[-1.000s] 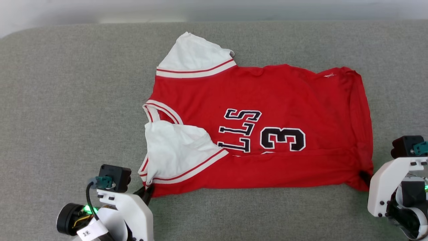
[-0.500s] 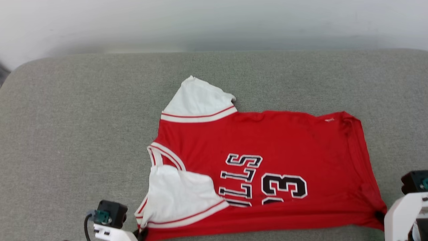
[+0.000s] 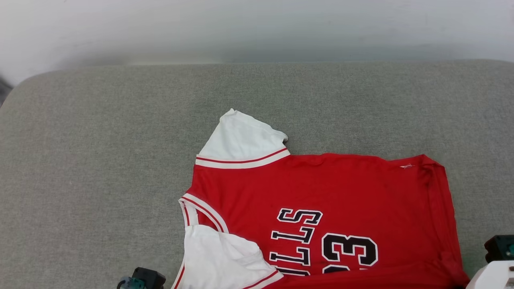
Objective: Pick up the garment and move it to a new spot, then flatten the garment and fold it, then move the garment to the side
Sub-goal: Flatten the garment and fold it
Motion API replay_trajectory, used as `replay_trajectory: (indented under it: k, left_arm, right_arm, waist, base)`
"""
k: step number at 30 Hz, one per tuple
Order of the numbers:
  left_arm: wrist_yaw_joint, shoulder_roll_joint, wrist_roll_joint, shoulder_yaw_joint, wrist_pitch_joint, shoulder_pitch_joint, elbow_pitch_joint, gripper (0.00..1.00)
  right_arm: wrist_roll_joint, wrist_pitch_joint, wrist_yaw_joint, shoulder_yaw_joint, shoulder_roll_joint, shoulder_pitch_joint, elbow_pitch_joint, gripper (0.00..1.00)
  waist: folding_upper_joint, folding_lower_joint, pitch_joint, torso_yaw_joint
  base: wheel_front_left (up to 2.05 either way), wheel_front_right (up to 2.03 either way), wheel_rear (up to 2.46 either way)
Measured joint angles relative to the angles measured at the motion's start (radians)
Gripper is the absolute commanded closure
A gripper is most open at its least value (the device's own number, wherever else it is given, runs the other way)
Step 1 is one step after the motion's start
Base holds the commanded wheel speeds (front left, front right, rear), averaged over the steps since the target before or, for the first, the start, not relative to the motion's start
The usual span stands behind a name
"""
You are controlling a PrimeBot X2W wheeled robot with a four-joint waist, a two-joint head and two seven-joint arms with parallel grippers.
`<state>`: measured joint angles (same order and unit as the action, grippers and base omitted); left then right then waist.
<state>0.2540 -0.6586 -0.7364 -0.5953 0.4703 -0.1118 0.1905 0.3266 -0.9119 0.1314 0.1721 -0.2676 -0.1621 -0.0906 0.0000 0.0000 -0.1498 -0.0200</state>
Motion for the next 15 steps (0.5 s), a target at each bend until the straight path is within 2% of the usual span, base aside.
replay_trajectory:
  k: [4,5,6,7,11,15]
  left_arm:
    - [-0.017,0.016,0.002,-0.014,-0.015,0.017,-0.043,1.00]
    - [-0.021,0.020,0.004,-0.018,-0.017,0.018,-0.054,0.96]
    - [-0.026,0.023,0.006,-0.023,-0.019,0.019,-0.065,0.30]
    - [-0.031,0.027,0.012,-0.026,-0.027,0.021,-0.074,0.00]
    - [-0.036,0.044,0.016,-0.030,-0.056,0.031,-0.100,0.00]
    - [-0.035,0.067,0.021,-0.001,-0.132,0.045,-0.094,0.00]
  right_arm:
    - [-0.005,0.014,0.000,-0.020,0.000,0.002,0.032,1.00]
    - [-0.005,0.016,0.000,-0.024,0.000,0.003,0.038,1.00]
    - [-0.008,0.029,0.000,-0.028,-0.001,0.004,0.044,0.13]
    - [-0.012,0.042,0.000,-0.029,-0.001,0.006,0.050,0.00]
    - [-0.009,0.080,0.000,-0.030,-0.001,0.010,0.072,0.00]
    - [0.007,0.149,-0.001,-0.027,-0.001,0.021,0.066,0.00]
  waist:
    - [0.0000,0.0000,0.000,0.004]
    - [0.0000,0.0000,0.002,0.005]
    - [0.0000,0.0000,0.005,0.006]
    - [0.0000,0.0000,0.009,0.006]
    - [0.0000,0.0000,0.030,0.006]
    - [0.0000,0.0000,0.055,0.005]
  base:
    - [0.00,0.00,0.00]
    - [0.00,0.00,0.00]
    - [0.00,0.00,0.00]
    - [0.00,0.00,0.00]
    - [0.00,0.00,0.00]
    - [0.00,0.00,0.00]
